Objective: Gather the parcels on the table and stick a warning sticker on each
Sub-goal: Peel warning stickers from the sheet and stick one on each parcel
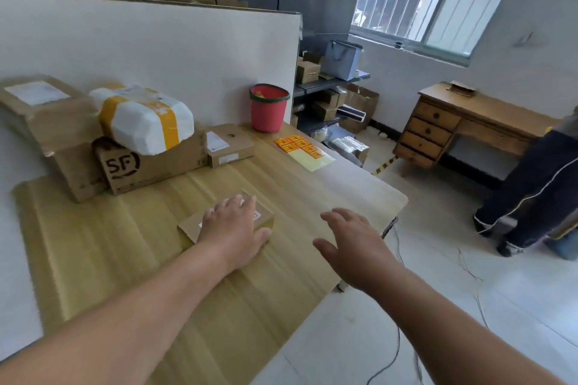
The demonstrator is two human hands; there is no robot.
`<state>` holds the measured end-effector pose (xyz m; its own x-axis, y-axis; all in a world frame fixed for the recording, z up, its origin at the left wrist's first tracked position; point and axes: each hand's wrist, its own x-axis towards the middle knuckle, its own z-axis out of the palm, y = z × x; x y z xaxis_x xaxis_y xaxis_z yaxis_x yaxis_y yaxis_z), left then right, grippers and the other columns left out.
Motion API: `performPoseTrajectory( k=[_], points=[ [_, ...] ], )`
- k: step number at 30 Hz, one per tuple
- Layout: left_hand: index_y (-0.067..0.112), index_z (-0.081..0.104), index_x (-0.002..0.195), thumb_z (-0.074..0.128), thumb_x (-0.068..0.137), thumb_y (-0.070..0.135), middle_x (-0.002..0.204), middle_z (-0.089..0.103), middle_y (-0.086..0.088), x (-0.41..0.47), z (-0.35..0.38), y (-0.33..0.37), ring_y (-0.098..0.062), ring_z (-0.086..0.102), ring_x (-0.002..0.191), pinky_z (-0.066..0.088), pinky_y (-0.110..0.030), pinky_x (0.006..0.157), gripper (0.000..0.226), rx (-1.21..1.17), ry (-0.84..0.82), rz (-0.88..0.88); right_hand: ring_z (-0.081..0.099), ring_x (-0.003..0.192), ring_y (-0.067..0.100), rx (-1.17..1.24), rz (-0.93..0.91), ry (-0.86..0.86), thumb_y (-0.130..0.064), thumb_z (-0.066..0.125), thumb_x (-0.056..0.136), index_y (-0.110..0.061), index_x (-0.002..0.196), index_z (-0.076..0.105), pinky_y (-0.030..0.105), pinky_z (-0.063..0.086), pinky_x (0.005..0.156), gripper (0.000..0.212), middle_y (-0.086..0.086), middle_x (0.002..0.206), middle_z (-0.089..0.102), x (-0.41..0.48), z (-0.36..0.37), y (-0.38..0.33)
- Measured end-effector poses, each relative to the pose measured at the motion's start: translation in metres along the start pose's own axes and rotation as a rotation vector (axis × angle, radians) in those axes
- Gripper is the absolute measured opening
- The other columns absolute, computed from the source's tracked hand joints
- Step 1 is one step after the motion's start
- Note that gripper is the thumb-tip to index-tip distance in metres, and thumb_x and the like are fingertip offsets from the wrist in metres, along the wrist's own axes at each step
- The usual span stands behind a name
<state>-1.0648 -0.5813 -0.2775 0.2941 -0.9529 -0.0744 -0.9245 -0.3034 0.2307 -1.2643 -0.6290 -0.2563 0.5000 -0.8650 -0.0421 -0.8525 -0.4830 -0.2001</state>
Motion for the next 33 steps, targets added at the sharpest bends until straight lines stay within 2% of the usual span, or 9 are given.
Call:
performPoseTrajectory(
  k=[5,11,14,18,23,28,31,33],
  points=[
    [0.019,0.015,0.15,0.04,0.092,0.057,0.154,0.024,-0.003,0.053,0.014,-0.019,-0.025,0.023,0.14,0.024,-0.041,0.111,0.074,-0.092,-0.012,-0.178,0.029,0.139,0.018,-0.044,-0.139,-0.113,-0.047,0.047,0.095,-0.026,0.145,0.034,0.032,0.027,0.111,0.055,-0.003,0.151,0.033,0.084,-0.002,0.002],
    [0.019,0.016,0.15,0.041,0.09,0.059,0.154,0.024,-0.003,0.069,0.03,-0.04,-0.025,0.024,0.14,0.024,-0.042,0.113,0.077,-0.114,-0.03,-0.35,0.039,0.132,0.02,-0.054,-0.3,-0.193,-0.045,0.05,0.094,-0.026,0.141,0.04,0.035,0.036,0.108,0.052,-0.004,0.146,0.041,0.169,0.009,-0.009],
    [0.02,0.015,0.151,0.044,0.09,0.059,0.155,0.021,-0.004,0.071,0.042,-0.043,-0.025,0.022,0.142,0.021,-0.042,0.115,0.078,-0.144,-0.04,-0.48,0.04,0.132,0.021,-0.05,-0.397,-0.245,-0.043,0.051,0.094,-0.024,0.141,0.041,0.035,0.035,0.106,0.051,-0.002,0.147,0.041,0.207,0.027,-0.018],
    [0.021,0.018,0.149,0.045,0.089,0.057,0.151,0.028,-0.001,0.079,0.058,-0.038,-0.024,0.027,0.138,0.027,-0.04,0.111,0.075,-0.168,0.012,-0.673,0.037,0.134,0.024,-0.047,-0.587,-0.322,-0.042,0.049,0.095,-0.022,0.143,0.039,0.035,0.035,0.104,0.052,0.0,0.148,0.038,0.257,0.052,-0.026],
    [0.016,0.022,0.148,0.045,0.092,0.052,0.154,0.025,-0.006,0.093,0.07,-0.002,-0.026,0.023,0.14,0.026,-0.038,0.112,0.071,-0.282,0.161,-1.08,0.041,0.129,0.026,-0.064,-0.865,-0.43,-0.037,0.047,0.097,-0.019,0.145,0.036,0.038,0.04,0.101,0.052,0.002,0.149,0.037,0.315,0.073,-0.038],
    [0.01,0.006,0.151,0.053,0.088,0.054,0.157,0.013,-0.013,0.104,0.095,0.031,-0.033,0.018,0.142,0.032,-0.043,0.109,0.09,-0.51,0.318,-1.539,0.035,0.136,0.028,-0.109,-1.032,-0.535,-0.036,0.048,0.097,-0.019,0.148,0.03,0.037,0.035,0.107,0.057,0.003,0.153,0.032,0.343,0.088,-0.052],
    [0.008,-0.001,0.15,0.057,0.085,0.052,0.159,0.006,-0.014,0.112,0.109,0.043,-0.035,0.027,0.139,0.033,-0.042,0.106,0.098,-0.716,0.394,-1.742,0.031,0.139,0.026,-0.105,-1.091,-0.608,-0.04,0.046,0.097,-0.019,0.15,0.028,0.037,0.032,0.109,0.059,0.002,0.155,0.029,0.348,0.1,-0.063],
    [0.006,-0.003,0.15,0.056,0.086,0.052,0.157,0.014,-0.016,0.118,0.121,0.047,-0.036,0.035,0.135,0.035,-0.039,0.105,0.099,-0.872,0.43,-1.815,0.032,0.139,0.026,-0.116,-1.124,-0.648,-0.041,0.045,0.097,-0.016,0.149,0.03,0.037,0.031,0.11,0.059,0.004,0.154,0.032,0.35,0.109,-0.069]
  ],
)
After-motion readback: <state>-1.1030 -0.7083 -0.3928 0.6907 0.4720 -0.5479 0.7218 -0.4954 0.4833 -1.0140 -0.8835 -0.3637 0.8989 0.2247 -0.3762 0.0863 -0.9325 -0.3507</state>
